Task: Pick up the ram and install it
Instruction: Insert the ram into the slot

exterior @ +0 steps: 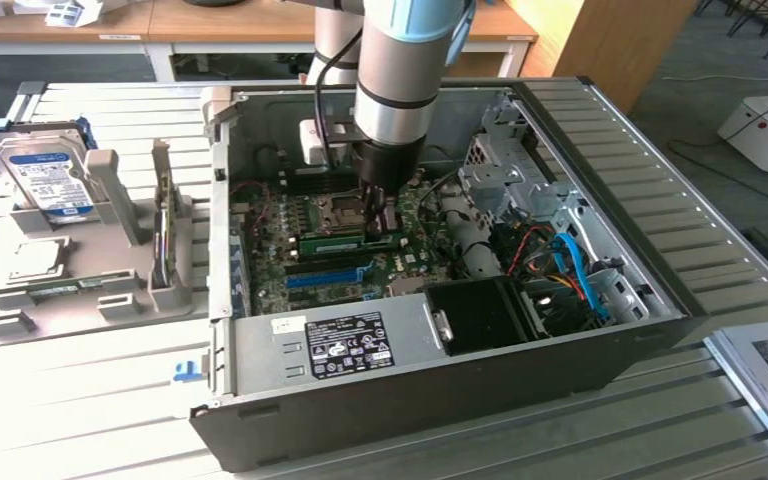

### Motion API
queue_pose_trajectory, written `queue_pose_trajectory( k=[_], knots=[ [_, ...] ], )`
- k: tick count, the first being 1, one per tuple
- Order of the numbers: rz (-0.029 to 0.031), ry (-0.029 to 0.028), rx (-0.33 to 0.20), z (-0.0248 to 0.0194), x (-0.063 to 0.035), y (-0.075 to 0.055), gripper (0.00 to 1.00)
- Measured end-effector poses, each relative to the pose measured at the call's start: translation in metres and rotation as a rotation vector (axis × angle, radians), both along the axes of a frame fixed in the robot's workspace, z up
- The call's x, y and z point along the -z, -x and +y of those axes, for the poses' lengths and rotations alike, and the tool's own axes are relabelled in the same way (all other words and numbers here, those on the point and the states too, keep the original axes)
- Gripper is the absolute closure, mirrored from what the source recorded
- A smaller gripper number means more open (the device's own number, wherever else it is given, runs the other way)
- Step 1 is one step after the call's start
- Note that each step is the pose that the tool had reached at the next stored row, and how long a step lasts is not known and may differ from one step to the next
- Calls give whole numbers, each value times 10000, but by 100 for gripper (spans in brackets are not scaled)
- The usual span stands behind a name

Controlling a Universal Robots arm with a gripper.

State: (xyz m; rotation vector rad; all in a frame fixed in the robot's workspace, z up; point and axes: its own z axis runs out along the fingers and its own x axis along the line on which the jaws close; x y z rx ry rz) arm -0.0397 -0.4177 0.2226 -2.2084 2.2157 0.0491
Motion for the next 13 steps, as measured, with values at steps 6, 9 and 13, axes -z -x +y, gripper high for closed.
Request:
queue_pose_trajectory(
  k=[6, 9, 13],
  knots=[
    [-1, -1, 0, 0, 1, 0, 89],
    [-6, -4, -1, 1, 2, -1, 89],
    [-2, -3, -2, 0, 2, -1, 81]
  ],
)
